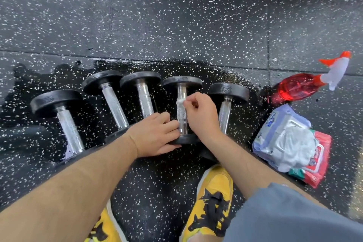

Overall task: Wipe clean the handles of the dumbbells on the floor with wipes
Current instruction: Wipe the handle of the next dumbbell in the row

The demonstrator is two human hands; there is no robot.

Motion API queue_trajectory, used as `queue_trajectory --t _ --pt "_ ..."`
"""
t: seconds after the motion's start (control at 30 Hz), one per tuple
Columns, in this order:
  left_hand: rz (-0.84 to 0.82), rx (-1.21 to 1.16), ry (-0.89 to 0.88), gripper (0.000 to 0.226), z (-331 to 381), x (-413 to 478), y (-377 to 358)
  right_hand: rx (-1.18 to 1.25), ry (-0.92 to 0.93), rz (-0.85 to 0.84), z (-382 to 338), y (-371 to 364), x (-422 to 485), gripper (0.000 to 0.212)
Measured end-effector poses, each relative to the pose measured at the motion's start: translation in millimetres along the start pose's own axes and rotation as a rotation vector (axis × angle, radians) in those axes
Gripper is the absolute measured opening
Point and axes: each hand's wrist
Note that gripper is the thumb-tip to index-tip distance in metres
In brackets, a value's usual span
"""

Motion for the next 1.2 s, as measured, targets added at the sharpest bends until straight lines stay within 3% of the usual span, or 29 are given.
queue_trajectory --t 0.23,0.43,0.6,0.73,0.93,1.2 --pt "-0.019 0.019 0.002 0.038 0 1 -2 -0.211 0.187 -0.045 3 -11 -9 0.011" --pt "0.015 0.003 0.009 0.038 2 0 -2 -0.144 0.135 -0.037 -4 -5 3 0.011" --pt "0.02 0.016 0.006 0.037 0 0 -3 -0.112 0.081 -0.17 1 0 -14 0.005" --pt "0.027 0.005 0.007 0.036 1 0 -2 -0.029 0.069 -0.078 -5 6 -3 0.021" --pt "0.035 0.03 0.0 0.036 1 -1 -4 -0.056 0.048 -0.126 6 -1 -16 0.003" --pt "0.022 0.049 -0.013 0.035 1 0 -2 0.073 -0.003 -0.085 7 7 -11 0.01"
Point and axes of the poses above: each hand's wrist, its own x-axis towards the middle knuckle, its own y-axis out of the back of the hand, z = x × y, and after that the axes turned 10 degrees about -z, right-handed
